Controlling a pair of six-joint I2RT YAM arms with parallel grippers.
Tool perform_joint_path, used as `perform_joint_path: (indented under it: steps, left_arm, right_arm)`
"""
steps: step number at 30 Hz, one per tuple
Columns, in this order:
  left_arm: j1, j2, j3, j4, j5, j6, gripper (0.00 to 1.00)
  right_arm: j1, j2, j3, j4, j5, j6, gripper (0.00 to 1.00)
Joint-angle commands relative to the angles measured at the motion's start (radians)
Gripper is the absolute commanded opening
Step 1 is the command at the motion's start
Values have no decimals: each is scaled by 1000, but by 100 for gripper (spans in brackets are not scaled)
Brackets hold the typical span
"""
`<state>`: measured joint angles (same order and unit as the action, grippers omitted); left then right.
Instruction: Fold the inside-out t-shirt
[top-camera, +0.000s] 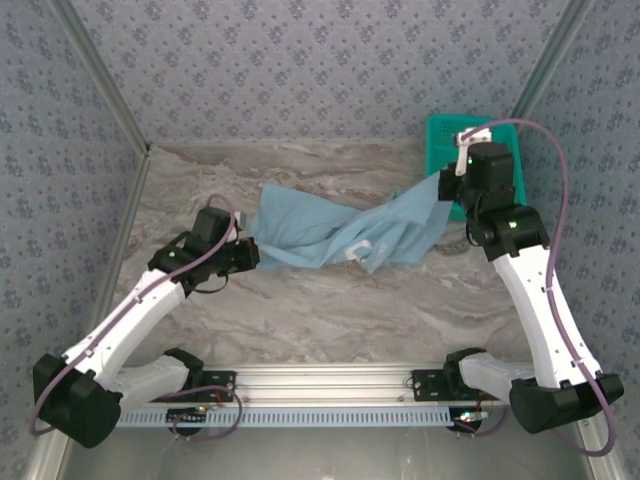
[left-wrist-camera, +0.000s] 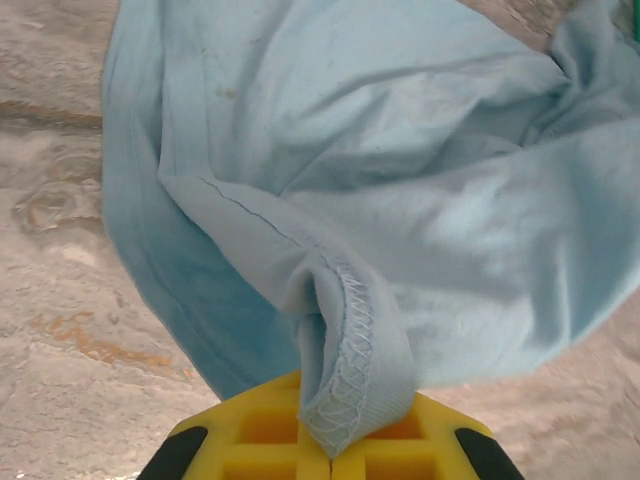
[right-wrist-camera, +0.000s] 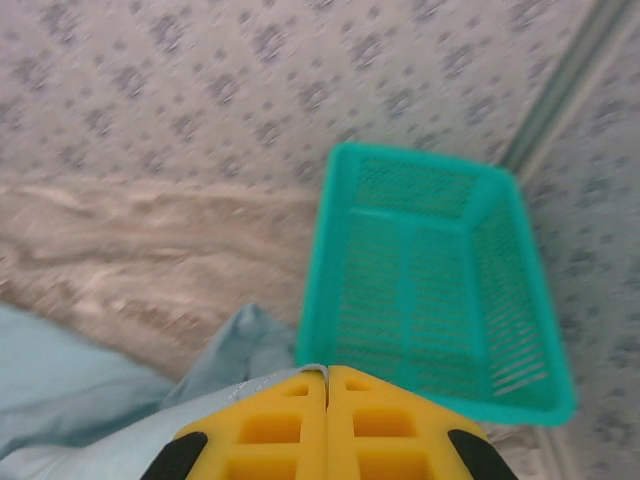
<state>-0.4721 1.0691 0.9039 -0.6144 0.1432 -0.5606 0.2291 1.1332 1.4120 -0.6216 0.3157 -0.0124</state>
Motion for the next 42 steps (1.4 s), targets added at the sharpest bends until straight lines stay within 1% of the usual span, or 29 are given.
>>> perform_joint_path:
  steps: [1, 5, 7, 9, 13, 17, 20, 25, 29, 35, 42]
  left_arm:
    - [30, 43, 54, -108, 134, 69, 3]
    - [108, 71, 23, -69, 204, 74, 0]
    - [149, 85, -10, 3, 233, 54, 0]
    - [171, 104, -55, 88, 260, 28, 0]
    - [183, 193, -92, 236, 322, 24, 0]
    - [196, 295, -84, 325, 381, 63, 0]
    - [202, 351, -100, 407, 449, 71, 0]
    - [208, 417, -123, 472, 456, 84, 1]
    - [210, 405, -149, 498, 419, 81, 6]
    - [204, 366, -208, 533, 386, 69, 25]
    - [182, 341, -236, 542, 350, 69, 39]
  right_arm:
    - [-38, 23, 63, -24, 128, -74, 0]
    - [-94, 55, 88, -35, 138, -80, 0]
    - [-114, 81, 88, -38, 132, -77, 0]
    - [-125, 117, 87, -43, 125, -72, 0]
    - [-125, 190, 73, -23, 79, -60, 0]
    - [-125, 275, 80, -23, 44, -51, 0]
    - [-129, 323, 84, -19, 39, -50, 0]
    - [-129, 353, 83, -10, 17, -49, 0]
    - [-129, 357, 82, -5, 7, -50, 0]
    - [-129, 357, 76, 4, -1, -52, 0]
    - [-129, 357, 77, 6, -7, -55, 0]
